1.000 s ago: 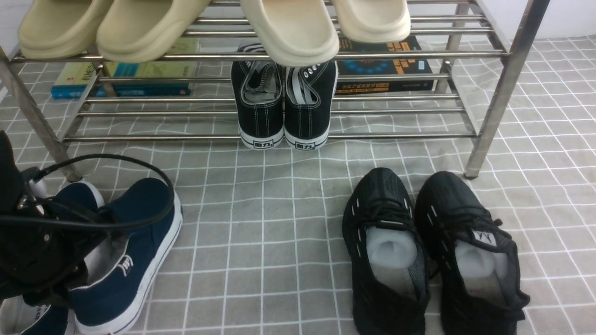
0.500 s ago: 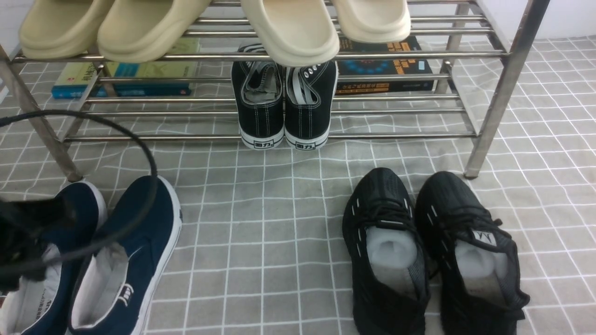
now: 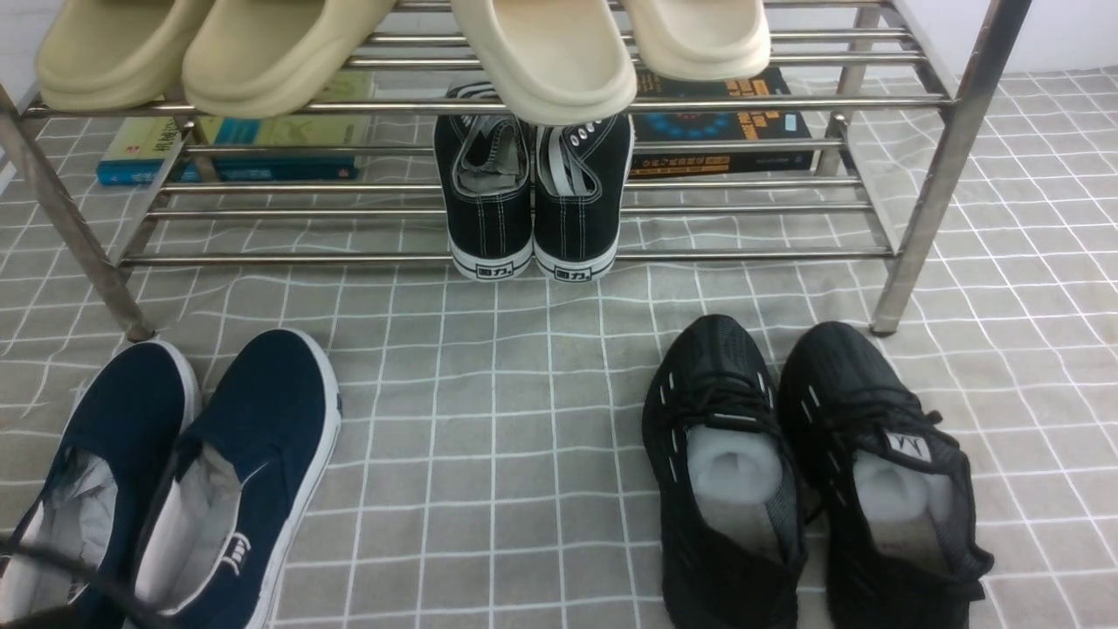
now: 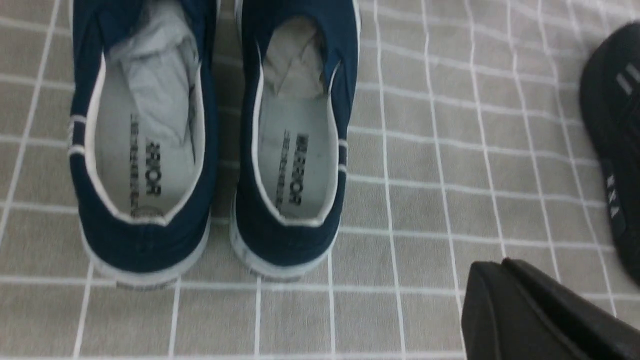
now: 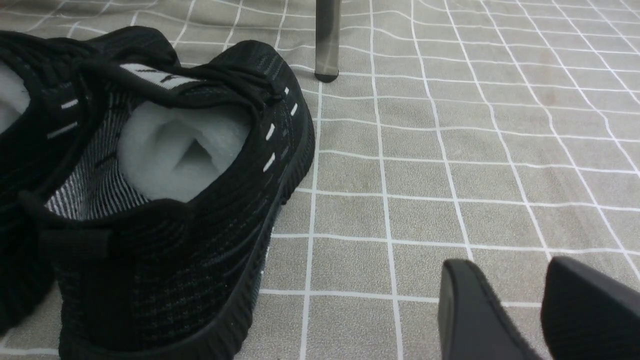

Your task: Take the shoes off the shelf with your hand from the grey coffee tablecloth.

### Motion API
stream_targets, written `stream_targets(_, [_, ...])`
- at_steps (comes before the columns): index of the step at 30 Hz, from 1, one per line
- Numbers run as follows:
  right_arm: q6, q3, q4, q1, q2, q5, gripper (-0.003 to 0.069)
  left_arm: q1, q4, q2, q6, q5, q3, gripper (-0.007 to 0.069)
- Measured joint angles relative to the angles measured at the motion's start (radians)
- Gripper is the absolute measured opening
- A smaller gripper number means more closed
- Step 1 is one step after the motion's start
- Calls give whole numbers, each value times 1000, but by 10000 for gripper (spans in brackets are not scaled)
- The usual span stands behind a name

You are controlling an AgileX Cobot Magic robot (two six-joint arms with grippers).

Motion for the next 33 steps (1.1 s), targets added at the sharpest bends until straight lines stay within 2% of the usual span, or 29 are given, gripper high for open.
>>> stream_targets(5, [0, 0, 0, 0, 0, 0, 239, 0, 4, -125, 0, -151, 72, 1])
stream_targets(20, [0, 0, 0, 0, 0, 0, 239, 0, 155, -145, -14, -204, 100, 12])
stream_targets(24, [0, 0, 0, 0, 0, 0, 239, 0, 159, -145, -30, -314, 200, 15])
stream_targets(33, [0, 0, 0, 0, 0, 0, 239, 0, 202, -216, -47, -413, 424, 22])
